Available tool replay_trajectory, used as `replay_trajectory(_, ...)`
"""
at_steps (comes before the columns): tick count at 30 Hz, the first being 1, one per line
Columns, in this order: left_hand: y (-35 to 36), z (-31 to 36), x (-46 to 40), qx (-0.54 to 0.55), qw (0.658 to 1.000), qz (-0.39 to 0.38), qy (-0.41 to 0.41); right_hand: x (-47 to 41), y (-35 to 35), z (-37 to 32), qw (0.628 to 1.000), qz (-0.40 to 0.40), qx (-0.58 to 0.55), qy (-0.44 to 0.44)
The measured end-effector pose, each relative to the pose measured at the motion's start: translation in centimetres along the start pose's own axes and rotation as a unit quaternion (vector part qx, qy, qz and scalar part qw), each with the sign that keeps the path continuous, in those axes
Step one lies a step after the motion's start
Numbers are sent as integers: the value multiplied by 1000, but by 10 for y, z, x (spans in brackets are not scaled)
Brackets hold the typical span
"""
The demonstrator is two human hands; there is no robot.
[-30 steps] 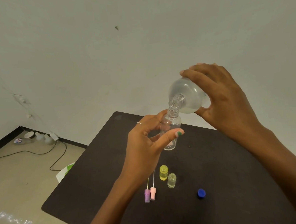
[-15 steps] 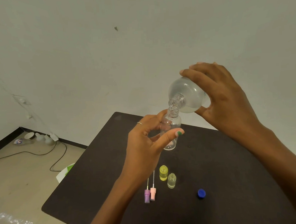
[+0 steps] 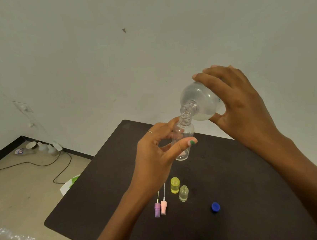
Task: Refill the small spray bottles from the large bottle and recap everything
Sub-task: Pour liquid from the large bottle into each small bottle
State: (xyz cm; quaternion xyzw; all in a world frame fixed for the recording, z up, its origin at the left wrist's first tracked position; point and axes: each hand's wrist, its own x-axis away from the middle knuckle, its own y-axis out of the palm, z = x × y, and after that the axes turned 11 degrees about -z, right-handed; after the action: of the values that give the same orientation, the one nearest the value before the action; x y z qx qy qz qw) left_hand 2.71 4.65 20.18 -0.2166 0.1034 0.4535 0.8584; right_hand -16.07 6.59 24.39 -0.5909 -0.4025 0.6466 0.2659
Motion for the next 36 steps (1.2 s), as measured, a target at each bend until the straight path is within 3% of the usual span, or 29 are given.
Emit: replay_trajectory(36, -1, 2, 2, -5, 1000, 6, 2, -3, -4, -3, 1000, -2, 14, -6)
